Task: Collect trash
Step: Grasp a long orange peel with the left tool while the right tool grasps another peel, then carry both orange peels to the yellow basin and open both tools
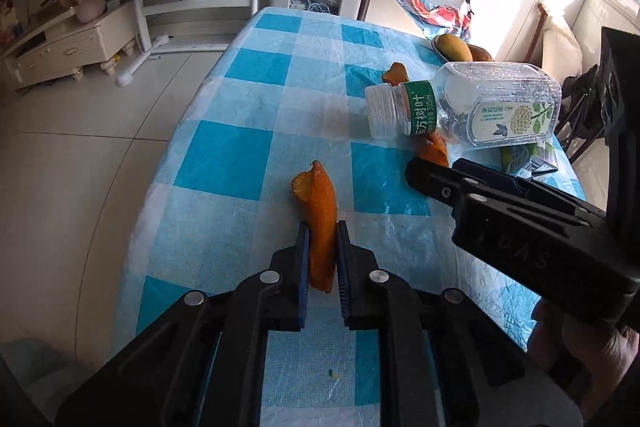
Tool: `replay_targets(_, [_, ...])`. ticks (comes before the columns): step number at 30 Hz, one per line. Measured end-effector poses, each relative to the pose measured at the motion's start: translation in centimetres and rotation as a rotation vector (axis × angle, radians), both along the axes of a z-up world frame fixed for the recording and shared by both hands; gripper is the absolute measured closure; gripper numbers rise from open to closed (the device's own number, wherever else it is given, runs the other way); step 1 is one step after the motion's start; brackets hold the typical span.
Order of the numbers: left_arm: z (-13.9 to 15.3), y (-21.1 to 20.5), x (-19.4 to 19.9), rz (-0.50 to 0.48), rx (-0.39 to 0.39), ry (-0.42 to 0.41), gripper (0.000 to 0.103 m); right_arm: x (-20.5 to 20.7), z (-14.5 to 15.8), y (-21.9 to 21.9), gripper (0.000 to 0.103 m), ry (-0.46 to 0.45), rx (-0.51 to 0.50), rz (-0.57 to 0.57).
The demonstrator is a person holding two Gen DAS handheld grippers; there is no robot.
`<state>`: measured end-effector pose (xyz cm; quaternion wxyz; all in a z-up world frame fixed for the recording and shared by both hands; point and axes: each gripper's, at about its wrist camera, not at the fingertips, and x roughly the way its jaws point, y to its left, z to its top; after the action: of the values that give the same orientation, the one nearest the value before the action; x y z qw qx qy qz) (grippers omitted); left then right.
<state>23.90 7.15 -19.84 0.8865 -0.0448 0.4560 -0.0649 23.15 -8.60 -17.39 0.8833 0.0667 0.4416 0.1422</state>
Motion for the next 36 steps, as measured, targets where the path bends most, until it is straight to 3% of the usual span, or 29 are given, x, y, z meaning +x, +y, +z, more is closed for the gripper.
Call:
replay_targets(1, [0.1,0.2,-0.6,0.000,-0.002,0.000,0.090,0.4,-0.4,0.2,0.063,0.008,-0.022,-0.007])
replay_targets(2, [0.1,0.3,-1.2,-0.001,-0.004,-0.001,0.090,0.5,-0.4,0.3,0.076,-0.010,-0.051,-0.016])
replay_targets(6, [0.4,0.6,-3.1,-0.007,-0.017,-0.006,0.090,-0.5,-0.4,-0.7,0.087,-0.001,-0.054,0.022])
replay_targets(13, [1.4,1.0,-6.4,-0.003,-0.077,-0.023,0.090,-8.0,0.4,-4.3,0.088,-0.002,0.028,0.063])
replay_targets(23, [3.4,-1.9,-11.7,-0.044,-0.035,-0.062,0.090,-19.6,1.7,-8.7,0.088,-0.025,0.120,0.064])
replay_targets(29, [4.2,-3.4,-14.0,-0.060,-0.012,-0.077,0.090,-22.3,1.4,-10.3,0.088,-0.012,0.159,0.051])
replay_targets(36, [5.3,-4.6,-15.6,-0.080,0.013,-0.102,0.090,-24.2,-0.4,-9.5,0.088,0.080,0.152,0.095])
